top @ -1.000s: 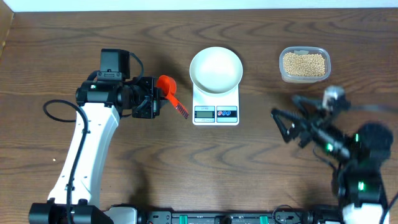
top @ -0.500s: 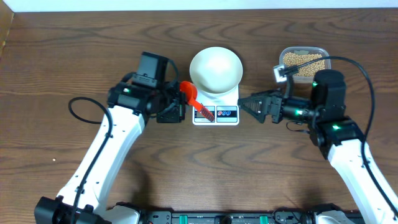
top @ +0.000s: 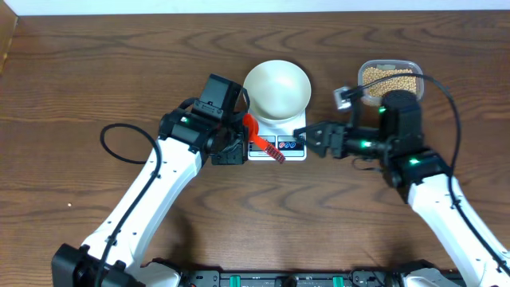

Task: Scoop item into bowl and weigh 50g on scale
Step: 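Grasp the red scoop with the right gripper beside the left gripper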

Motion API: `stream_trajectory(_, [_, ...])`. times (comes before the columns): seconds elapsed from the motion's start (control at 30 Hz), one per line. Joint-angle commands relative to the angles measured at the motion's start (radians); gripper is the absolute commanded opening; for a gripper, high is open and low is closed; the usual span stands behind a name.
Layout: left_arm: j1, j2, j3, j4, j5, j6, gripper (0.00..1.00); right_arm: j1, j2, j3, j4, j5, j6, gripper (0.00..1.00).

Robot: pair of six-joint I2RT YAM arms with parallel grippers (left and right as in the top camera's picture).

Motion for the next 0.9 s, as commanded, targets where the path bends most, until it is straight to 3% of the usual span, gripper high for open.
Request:
stream_trajectory(0.0, [-0.005, 0.022, 0.005, -0.004, -0.024, -0.028, 0.07, 0.082, 0.004, 0.019, 0.01, 0.114, 0.056, 0.73])
stream_trajectory(0.37, [-0.005, 0.022, 0.005, 0.0, -0.017, -0.051, 0.07, 0.183, 0.004, 0.019, 0.022, 0.196, 0.196, 0.56])
stream_trajectory(0.87, [-0.005, 0.022, 0.005, 0.016, 0.03, -0.05, 0.07, 0.284, 0.004, 0.019, 0.043, 0.33, 0.227, 0.4])
